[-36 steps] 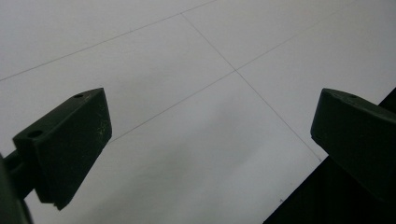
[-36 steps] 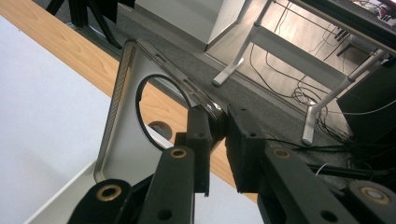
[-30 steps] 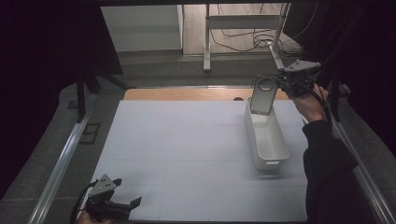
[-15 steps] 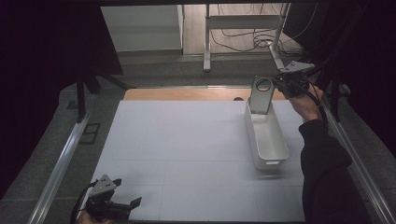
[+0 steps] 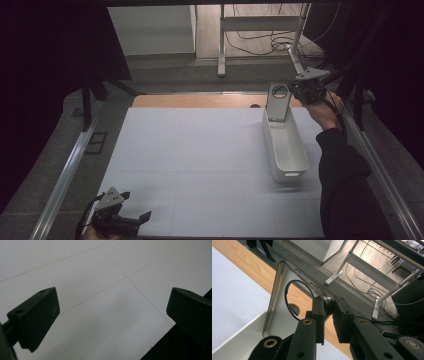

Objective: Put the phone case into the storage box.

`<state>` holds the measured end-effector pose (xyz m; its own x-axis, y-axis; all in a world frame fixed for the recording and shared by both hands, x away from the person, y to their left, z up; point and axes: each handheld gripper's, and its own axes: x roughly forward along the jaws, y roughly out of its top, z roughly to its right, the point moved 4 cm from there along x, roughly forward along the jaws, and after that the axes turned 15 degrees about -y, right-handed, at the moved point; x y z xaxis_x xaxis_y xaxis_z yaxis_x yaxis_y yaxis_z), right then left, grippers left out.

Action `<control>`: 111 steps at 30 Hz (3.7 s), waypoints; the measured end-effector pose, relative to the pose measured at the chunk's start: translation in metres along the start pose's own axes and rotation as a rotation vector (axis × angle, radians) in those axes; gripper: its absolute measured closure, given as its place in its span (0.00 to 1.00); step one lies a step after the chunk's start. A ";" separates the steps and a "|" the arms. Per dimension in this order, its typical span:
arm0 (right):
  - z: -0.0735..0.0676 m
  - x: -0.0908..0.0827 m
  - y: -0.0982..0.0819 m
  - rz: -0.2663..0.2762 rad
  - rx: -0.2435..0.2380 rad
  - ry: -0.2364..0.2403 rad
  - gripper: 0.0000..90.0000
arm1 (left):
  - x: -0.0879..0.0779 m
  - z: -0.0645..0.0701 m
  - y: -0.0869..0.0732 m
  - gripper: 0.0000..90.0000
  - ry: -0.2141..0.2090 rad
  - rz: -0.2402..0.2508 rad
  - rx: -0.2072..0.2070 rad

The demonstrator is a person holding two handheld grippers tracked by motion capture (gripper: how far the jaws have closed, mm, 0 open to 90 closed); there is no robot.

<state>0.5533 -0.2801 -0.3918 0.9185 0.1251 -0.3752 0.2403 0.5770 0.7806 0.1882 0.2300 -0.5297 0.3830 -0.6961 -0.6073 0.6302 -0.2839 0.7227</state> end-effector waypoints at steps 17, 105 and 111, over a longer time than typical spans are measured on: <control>-0.005 0.005 -0.013 0.026 -0.018 -0.026 0.89 | 0.000 0.000 0.000 0.00 0.000 -0.002 -0.003; -0.010 0.007 -0.029 -0.046 0.162 -0.018 0.26 | 0.001 0.000 0.000 0.00 -0.001 -0.008 -0.003; -0.007 0.002 -0.030 -0.086 0.214 0.014 0.18 | 0.001 0.000 0.000 0.00 -0.001 -0.008 -0.003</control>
<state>0.5454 -0.2910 -0.4193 0.8876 0.0954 -0.4507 0.3800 0.4016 0.8333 0.1887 0.2293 -0.5300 0.3772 -0.6948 -0.6123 0.6352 -0.2871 0.7170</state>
